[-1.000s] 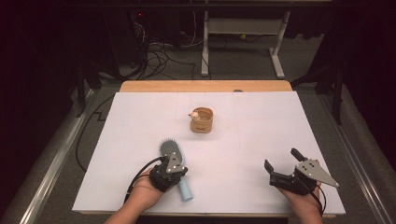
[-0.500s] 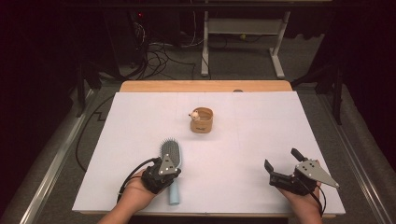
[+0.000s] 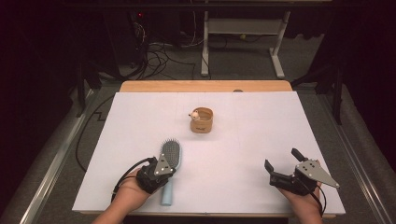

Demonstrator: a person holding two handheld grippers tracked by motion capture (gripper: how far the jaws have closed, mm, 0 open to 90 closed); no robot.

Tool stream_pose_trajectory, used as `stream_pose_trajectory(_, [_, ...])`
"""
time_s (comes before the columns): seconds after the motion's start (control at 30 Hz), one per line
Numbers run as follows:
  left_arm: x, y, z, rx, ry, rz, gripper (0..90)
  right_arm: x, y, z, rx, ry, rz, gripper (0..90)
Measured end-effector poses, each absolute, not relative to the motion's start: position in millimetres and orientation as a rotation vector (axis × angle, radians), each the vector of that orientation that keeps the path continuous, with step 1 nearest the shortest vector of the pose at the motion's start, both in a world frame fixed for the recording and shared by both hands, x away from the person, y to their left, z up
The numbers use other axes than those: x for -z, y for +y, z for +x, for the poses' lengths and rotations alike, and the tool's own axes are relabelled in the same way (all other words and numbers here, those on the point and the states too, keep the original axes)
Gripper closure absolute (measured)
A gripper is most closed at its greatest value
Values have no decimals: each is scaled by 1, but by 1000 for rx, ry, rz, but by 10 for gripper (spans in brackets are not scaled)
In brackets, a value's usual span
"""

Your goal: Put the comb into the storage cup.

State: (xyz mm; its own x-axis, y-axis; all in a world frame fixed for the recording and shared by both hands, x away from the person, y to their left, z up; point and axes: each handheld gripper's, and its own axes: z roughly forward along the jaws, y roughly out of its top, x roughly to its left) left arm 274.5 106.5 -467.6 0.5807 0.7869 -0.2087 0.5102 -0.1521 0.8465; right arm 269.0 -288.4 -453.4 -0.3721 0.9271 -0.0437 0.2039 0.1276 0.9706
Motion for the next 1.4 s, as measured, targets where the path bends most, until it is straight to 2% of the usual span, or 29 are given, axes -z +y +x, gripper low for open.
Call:
stream_pose_trajectory(0.37, [483, 89, 269, -341, 1043, 1887, 900, 454, -288, 269, -1289, 1700, 1106, 7])
stream_pose_trajectory(0.9, [480, 124, 276, -364, 1109, 1860, 900, 454, -288, 270, -1287, 1704, 1107, 7])
stream_pose_trajectory(1.2, [466, 134, 277, -274, 1134, 1668, 900, 454, -288, 270, -1293, 1702, 1113, 10])
stream_pose_trajectory(1.4, [454, 153, 272, -276, 1130, 1483, 900, 454, -289, 270, -1297, 1697, 1119, 10])
